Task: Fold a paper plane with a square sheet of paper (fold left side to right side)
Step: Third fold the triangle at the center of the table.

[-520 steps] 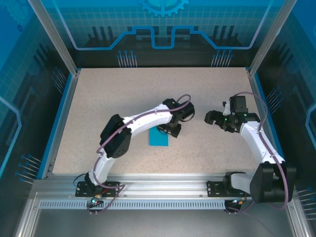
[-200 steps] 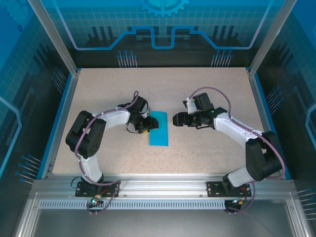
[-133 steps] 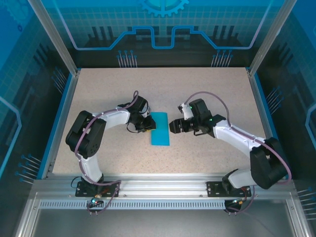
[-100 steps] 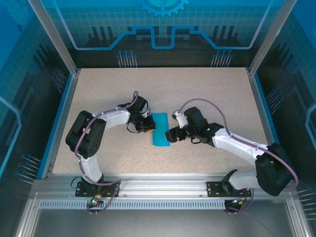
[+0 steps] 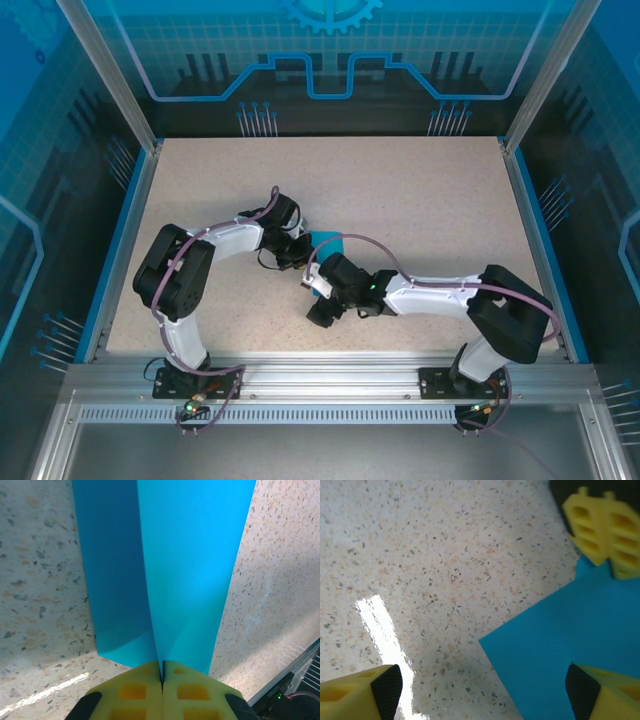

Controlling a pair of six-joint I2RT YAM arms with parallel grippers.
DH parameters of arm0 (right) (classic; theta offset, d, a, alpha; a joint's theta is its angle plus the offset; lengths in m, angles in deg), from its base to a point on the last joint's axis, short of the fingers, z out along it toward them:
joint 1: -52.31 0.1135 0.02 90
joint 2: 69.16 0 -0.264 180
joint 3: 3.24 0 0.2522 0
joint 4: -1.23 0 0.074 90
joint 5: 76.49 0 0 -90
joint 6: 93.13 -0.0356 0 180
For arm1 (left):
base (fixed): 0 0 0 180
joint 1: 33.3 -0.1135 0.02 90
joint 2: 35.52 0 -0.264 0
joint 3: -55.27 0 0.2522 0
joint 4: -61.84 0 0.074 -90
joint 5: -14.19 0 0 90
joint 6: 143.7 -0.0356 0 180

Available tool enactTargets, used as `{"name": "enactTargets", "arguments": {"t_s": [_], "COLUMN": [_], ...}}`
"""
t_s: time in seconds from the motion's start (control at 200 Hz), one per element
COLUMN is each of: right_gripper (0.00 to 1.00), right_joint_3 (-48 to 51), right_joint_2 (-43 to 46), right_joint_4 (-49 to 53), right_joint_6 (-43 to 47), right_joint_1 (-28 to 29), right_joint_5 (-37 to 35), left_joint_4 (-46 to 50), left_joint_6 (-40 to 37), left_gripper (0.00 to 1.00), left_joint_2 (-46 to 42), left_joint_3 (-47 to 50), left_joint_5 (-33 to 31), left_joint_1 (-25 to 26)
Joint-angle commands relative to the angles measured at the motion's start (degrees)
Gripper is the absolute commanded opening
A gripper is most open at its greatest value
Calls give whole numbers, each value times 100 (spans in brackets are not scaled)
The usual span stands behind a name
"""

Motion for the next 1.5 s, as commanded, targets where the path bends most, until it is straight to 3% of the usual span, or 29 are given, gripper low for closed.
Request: {"name": "enactTargets", "arguments": {"t_s": [0.0, 0.11, 0.24, 0.94, 1.27, 1.406, 1.496], "right_gripper": [88, 87, 78, 11, 3, 3, 3], "right_joint_3": [-237, -352, -544, -555, -511, -629, -681], "right_joint_2": [-230, -493, -632, -201, -329, -528, -645], "right_joint_4": [-82, -99, -115, 291, 351, 368, 343], "right_joint_6": [332, 370, 331, 99, -132, -326, -435], "right_joint_1": [125, 148, 127, -278, -777, -1032, -1160], "right_joint_5": [-330, -568, -650, 369, 1642, 2296, 2616], "left_joint_4": [166, 165, 178, 405, 1029, 1563, 1640], "left_joint_6": [145, 162, 159, -81, -643, -992, -1121], "left_gripper": [1, 1, 1, 2, 31, 32, 28], "left_joint_2": [-48, -12, 13, 85, -443, -635, -656], "left_joint_3": [-183, -197, -205, -253, -310, -485, -632], "left_joint_5": [251, 274, 268, 3, -244, -384, -343], "left_joint_1": [-52, -52, -46, -55, -403, -624, -627]}}
